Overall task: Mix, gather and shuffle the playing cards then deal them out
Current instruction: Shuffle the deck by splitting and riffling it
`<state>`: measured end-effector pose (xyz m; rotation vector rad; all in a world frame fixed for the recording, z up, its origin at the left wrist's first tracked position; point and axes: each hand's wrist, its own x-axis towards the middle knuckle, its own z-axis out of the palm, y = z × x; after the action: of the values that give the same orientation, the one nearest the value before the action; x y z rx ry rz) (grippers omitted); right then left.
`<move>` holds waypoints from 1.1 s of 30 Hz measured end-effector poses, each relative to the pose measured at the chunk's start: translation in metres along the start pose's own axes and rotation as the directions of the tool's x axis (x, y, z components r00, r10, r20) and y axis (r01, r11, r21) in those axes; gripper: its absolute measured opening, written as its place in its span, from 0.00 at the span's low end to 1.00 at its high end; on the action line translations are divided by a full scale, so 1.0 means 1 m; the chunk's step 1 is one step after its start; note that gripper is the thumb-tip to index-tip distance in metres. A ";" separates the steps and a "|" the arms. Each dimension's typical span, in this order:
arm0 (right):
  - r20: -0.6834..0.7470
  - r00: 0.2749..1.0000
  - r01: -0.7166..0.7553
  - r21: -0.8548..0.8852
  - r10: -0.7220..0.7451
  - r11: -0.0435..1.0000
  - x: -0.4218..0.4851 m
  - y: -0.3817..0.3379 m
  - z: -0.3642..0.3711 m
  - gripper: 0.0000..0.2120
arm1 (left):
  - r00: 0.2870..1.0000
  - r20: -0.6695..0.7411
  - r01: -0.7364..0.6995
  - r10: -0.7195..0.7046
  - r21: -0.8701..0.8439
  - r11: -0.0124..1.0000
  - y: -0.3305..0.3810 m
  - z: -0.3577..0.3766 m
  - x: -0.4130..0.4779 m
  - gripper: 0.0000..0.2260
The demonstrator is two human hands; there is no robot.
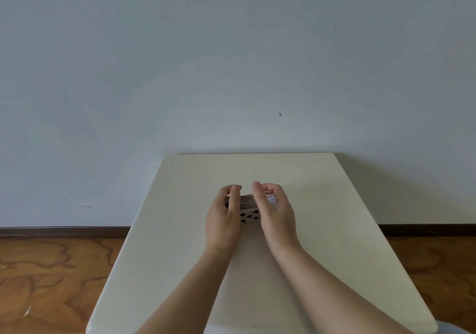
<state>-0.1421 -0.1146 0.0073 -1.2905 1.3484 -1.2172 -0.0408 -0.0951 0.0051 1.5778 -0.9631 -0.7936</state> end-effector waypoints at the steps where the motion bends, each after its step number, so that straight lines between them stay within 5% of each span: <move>1: -0.059 0.998 -0.027 -0.001 0.026 1.000 0.001 -0.001 0.007 0.18 | 1.000 -0.029 -0.002 0.002 -0.012 1.000 -0.001 0.000 0.001 0.07; 6: -0.219 0.976 -0.022 -0.116 -0.004 0.993 0.004 0.002 0.024 0.11 | 0.994 -0.110 0.004 -0.021 -0.152 0.988 0.000 -0.002 0.005 0.09; 11: -0.153 0.988 0.012 -0.052 -0.020 0.999 0.006 0.008 0.019 0.09 | 0.991 0.121 0.095 -0.058 -0.324 0.941 0.003 -0.003 0.000 0.10; 17: -0.218 0.973 0.073 -0.009 -0.073 0.997 0.010 0.010 0.013 0.03 | 0.997 -0.067 0.015 -0.032 -0.252 0.968 0.000 -0.001 0.001 0.09; 22: -0.144 0.989 0.029 0.022 -0.026 0.999 0.010 0.011 0.016 0.06 | 0.990 0.134 0.092 -0.051 -0.321 0.943 0.000 0.003 -0.004 0.09; 28: -0.214 0.974 0.091 0.072 -0.074 0.993 0.008 0.012 0.006 0.01 | 0.987 -0.152 -0.073 0.046 -0.173 0.982 -0.004 0.009 -0.005 0.02; 33: -0.044 0.999 0.037 0.124 -0.032 0.992 0.004 0.011 0.004 0.06 | 0.997 -0.074 -0.035 0.024 -0.155 0.987 -0.001 0.017 -0.001 0.06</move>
<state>-0.1394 -0.1190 -0.0038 -1.2108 1.2627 -1.3376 -0.0558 -0.1014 0.0006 1.4442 -0.8497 -0.7675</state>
